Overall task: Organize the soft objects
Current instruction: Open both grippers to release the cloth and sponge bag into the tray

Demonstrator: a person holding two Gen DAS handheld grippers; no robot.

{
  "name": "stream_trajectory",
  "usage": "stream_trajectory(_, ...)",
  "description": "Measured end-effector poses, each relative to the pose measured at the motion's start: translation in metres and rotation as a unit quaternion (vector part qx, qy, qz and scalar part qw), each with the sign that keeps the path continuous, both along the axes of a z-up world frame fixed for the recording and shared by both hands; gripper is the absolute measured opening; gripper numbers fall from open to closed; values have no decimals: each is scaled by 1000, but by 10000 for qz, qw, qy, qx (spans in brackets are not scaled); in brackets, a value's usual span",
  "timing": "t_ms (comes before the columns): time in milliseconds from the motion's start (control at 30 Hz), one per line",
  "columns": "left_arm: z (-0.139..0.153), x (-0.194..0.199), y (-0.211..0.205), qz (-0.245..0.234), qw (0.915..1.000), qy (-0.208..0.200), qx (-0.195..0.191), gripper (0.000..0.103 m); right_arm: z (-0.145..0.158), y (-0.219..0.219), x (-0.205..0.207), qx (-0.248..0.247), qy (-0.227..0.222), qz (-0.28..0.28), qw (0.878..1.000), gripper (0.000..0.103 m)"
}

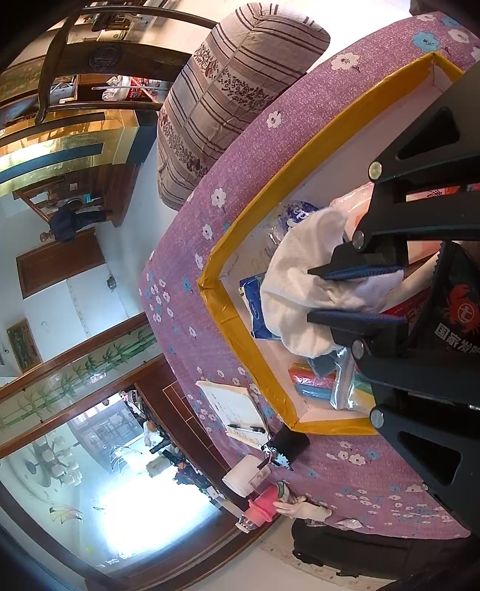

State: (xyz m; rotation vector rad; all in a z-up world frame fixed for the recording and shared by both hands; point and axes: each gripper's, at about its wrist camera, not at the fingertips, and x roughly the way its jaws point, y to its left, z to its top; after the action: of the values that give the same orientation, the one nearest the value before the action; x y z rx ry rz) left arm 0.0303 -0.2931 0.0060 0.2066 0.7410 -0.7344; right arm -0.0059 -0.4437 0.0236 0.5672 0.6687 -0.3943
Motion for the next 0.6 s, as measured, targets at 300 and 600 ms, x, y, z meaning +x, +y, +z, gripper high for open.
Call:
stream_trajectory(300,2,0,0,34,10000,-84,6,60,11,8,-3,-77,-206,44,9997,48)
stream_trajectory(600,15,-10,9,247,9991,-354,-24,88,22,12,-19,-198,-554,-81,9982,78)
